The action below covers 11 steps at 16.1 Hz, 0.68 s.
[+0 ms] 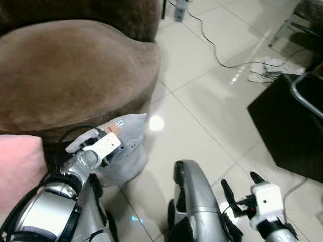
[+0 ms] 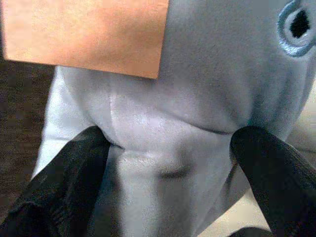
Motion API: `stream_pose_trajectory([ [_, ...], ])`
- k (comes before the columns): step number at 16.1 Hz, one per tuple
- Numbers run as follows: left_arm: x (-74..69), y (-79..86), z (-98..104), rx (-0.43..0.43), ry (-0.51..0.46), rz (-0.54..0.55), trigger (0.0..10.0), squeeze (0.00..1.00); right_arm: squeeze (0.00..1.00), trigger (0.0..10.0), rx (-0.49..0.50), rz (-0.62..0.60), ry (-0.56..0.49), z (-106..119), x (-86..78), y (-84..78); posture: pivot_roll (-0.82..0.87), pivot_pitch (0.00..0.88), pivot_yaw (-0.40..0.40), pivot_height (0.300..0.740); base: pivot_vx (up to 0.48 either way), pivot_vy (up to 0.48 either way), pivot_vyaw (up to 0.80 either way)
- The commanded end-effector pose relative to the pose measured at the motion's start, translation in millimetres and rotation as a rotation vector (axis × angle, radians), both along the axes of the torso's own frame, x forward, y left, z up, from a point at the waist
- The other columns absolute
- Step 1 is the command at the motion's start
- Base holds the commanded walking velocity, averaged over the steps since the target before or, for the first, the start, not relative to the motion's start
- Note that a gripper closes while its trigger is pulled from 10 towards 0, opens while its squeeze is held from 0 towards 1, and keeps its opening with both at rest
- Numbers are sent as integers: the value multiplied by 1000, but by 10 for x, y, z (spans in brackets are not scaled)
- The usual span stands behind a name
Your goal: Move the pillow to the sofa from floor
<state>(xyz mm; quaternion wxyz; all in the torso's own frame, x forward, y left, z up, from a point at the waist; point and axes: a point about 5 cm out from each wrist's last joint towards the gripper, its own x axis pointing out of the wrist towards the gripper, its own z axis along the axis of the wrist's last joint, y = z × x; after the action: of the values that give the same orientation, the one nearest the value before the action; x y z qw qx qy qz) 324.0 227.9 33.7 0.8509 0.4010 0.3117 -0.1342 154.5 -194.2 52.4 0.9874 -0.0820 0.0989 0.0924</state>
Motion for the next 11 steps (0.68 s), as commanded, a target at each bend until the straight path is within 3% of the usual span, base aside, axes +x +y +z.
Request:
stream_pose_trajectory([
  [1,-145,-8,-176,-65,53,76,10000,1000,0,10000,-15,-27,25,2,-51,-96,-383,269,-182,511,0,0,0],
  [2,-199,-57,-253,-271,27,262,10000,1000,0,10000,-31,-33,38,24,-100,-143,-408,267,-203,511,0,0,0],
  [3,-206,-87,-271,-386,-1,362,10000,1000,0,10000,-35,-38,43,33,-118,-165,-416,264,-213,511,0,0,0],
  [7,-231,-286,-345,-704,-44,597,10000,1000,0,10000,-51,-35,60,49,-157,-211,-423,265,-237,511,0,0,0],
  [8,-235,-323,-356,-752,-53,636,549,1000,0,10000,-53,-34,63,59,-164,-220,-425,265,-241,511,0,0,0],
  [9,-242,-361,-370,-794,-55,669,0,1000,0,10000,-55,-32,65,67,-170,-230,-425,265,-245,511,0,0,0],
  [10,-253,-396,-388,-844,-55,707,0,0,0,10000,-59,-27,70,70,-180,-236,-426,265,-249,511,0,0,0],
  [11,-244,-431,-383,-903,-64,741,0,0,0,10000,-60,-25,73,74,-179,-246,-425,265,-250,511,0,0,0],
])
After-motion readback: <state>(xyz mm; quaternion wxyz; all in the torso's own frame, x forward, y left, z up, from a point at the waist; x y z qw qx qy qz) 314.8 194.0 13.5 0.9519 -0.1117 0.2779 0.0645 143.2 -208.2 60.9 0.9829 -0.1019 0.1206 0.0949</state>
